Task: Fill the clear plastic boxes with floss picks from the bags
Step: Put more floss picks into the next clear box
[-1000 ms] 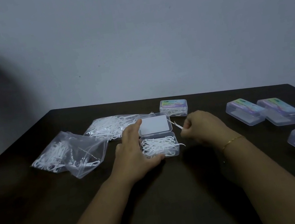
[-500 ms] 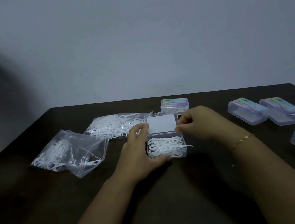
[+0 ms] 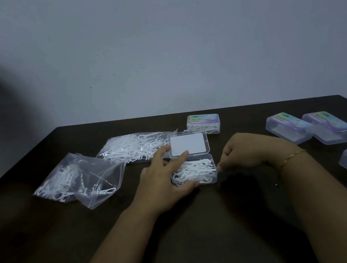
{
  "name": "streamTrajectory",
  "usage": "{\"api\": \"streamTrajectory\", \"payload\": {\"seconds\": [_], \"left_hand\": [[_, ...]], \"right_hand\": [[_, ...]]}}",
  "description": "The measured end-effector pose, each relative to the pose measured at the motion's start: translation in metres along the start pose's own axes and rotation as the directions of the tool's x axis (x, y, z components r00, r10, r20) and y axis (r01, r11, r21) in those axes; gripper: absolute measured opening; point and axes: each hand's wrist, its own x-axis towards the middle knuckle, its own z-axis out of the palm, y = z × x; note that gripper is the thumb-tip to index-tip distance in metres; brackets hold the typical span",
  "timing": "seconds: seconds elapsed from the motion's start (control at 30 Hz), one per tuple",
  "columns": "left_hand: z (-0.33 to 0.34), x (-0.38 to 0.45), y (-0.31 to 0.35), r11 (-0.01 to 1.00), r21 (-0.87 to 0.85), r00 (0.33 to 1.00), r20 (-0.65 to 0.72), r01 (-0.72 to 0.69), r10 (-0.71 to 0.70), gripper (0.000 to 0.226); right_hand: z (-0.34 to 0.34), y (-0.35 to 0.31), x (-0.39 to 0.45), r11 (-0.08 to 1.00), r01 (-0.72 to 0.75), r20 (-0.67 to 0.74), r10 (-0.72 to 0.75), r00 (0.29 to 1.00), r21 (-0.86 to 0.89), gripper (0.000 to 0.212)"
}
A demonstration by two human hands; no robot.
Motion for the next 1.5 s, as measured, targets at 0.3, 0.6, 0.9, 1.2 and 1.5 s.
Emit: {"api": "streamTrajectory", "payload": {"seconds": [0.3,0.6,0.9,1.2,1.5], "left_hand": [[-0.001,-0.001,0.001,0.998,0.005,0.998,0.042,0.056,-0.056,0.086],[0.001,0.001,0.0,0.998,0.069,0.999,0.054,-0.009,0.005,0.075],[0.0,-0.001,-0.001,0.99,-0.109,0.995,-0.025,0.09,-0.093,0.094],[-0.003,-0.001,0.004,0.988,-0.115,0.991,-0.066,0.105,-0.113,0.11],[-0.003,0.001,0.003,0.981,-0.156,0.991,-0.051,0.117,-0.126,0.117]], "right_hand": [[0.008,-0.005,0.003,0.986,0.158,-0.138,-0.149,0.979,0.057,0.018],[0.016,-0.009,0.012,0.99,0.122,-0.161,-0.11,0.981,0.068,0.016],[0.014,-0.003,0.016,0.991,0.068,-0.309,-0.028,0.951,0.117,0.024],[0.019,0.0,0.024,0.948,0.095,-0.37,0.026,0.929,0.302,0.033],[0.023,0.002,0.034,0.837,0.182,-0.389,0.04,0.92,0.516,0.062]]}}
